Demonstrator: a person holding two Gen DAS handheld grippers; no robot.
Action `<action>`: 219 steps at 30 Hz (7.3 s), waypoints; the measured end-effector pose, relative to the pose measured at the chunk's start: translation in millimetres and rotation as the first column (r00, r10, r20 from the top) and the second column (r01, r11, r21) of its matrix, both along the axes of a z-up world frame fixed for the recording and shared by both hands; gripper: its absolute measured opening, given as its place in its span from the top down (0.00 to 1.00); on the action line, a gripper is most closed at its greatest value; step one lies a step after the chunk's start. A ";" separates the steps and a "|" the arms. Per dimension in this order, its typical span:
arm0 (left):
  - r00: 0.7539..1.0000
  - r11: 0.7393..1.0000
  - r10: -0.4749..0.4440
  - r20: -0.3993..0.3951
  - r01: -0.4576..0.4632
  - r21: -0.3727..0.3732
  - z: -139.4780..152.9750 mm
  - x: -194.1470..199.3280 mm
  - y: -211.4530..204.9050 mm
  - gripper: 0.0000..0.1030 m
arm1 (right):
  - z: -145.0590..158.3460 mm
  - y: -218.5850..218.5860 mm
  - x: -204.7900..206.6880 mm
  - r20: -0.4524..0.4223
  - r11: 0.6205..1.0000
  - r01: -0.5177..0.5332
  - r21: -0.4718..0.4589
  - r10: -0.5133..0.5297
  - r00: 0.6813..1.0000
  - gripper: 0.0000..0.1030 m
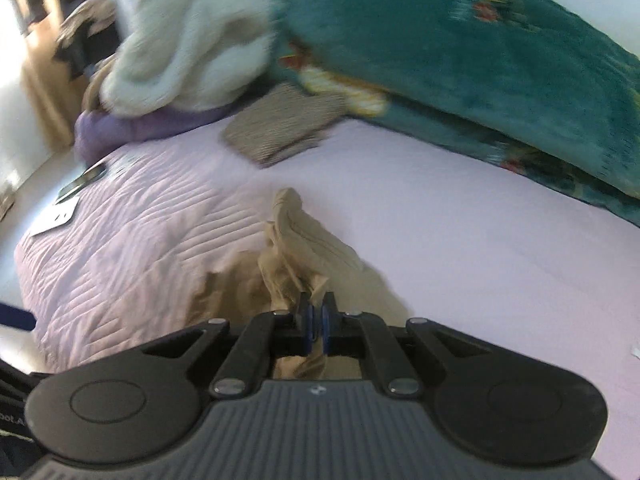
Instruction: Fold clothes
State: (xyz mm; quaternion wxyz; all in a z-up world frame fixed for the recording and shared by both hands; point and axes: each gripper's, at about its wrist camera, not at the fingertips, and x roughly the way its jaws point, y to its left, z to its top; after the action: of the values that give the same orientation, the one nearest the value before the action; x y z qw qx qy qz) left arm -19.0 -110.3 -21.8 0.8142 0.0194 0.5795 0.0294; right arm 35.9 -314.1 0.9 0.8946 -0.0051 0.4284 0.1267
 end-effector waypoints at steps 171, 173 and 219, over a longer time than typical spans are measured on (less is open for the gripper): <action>0.992 0.992 -0.081 0.099 0.090 -0.094 -70.5 310.3 -107.8 0.24 | -72.5 -220.3 148.1 -0.055 0.995 0.074 -0.067 -0.078 0.995 0.24; 0.994 0.990 -0.074 0.080 0.083 -0.114 -86.9 329.1 -105.4 0.24 | -85.4 -216.9 166.1 -0.077 0.997 0.046 -0.067 -0.051 0.996 0.24; 0.967 0.938 -0.239 0.085 0.252 -0.238 -101.7 369.4 -131.1 0.95 | -112.5 -197.2 216.6 -0.081 0.995 -0.097 -0.017 0.095 0.992 0.95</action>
State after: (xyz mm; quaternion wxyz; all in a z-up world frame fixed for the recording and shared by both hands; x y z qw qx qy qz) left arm 350.4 -241.4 -123.6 0.8231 -0.0105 0.5491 -0.1441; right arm 252.5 -511.3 -111.6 0.8695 -0.0299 0.4646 0.1651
